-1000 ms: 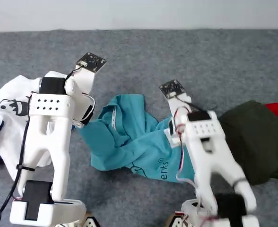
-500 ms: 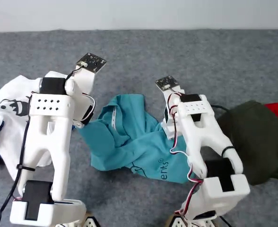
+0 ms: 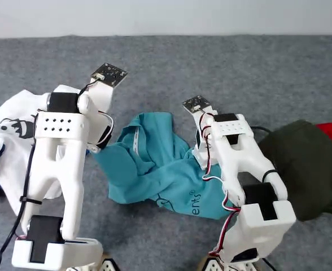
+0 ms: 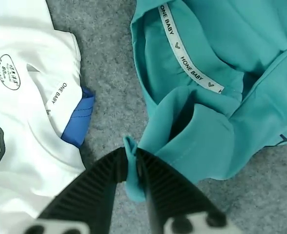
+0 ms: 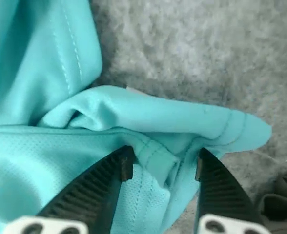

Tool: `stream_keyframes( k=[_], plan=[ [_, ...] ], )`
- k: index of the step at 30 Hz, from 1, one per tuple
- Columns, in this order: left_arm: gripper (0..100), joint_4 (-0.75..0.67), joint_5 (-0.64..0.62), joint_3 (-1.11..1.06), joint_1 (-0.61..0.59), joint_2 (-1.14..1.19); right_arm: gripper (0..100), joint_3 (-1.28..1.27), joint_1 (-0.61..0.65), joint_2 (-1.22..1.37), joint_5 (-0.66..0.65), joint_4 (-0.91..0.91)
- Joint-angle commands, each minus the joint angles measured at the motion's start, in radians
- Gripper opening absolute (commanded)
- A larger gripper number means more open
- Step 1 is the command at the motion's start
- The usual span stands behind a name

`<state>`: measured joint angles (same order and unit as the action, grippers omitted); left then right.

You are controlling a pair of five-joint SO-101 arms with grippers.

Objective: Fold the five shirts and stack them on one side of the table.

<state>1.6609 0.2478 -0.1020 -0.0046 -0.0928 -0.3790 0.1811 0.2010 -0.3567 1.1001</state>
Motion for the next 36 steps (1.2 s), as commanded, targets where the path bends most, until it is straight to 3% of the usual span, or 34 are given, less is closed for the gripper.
stream_keyframes(
  k=[1, 6, 10, 13, 16, 27, 30, 36],
  plan=[
    [1, -0.009, 0.003, 0.004, 0.006, -0.037, 20.8, 0.034, 0.005, -0.005, -0.017, -0.01],
    [1, -0.014, 0.003, -0.022, 0.006, -0.04, 19.1, 0.034, 0.008, -0.005, -0.017, 0.008],
    [1, -0.015, 0.003, -0.039, 0.006, -0.038, 1.0, 0.032, 0.007, 0.001, -0.02, 0.001],
    [1, -0.015, 0.003, -0.038, 0.006, -0.04, 4.6, 0.032, 0.005, 0.002, -0.018, 0.002],
    [1, -0.015, 0.003, -0.038, 0.006, -0.04, 0.7, 0.035, 0.005, -0.007, -0.018, 0.01],
    [1, -0.015, 0.003, -0.035, 0.006, -0.044, 1.2, 0.031, 0.005, -0.237, -0.018, 0.105],
    [1, -0.015, 0.003, -0.035, 0.006, -0.044, 5.0, 0.029, 0.004, -0.259, -0.018, 0.145],
    [1, -0.012, 0.003, -0.036, 0.006, -0.044, 24.7, 0.029, 0.008, -0.26, -0.02, 0.17]
  ],
)
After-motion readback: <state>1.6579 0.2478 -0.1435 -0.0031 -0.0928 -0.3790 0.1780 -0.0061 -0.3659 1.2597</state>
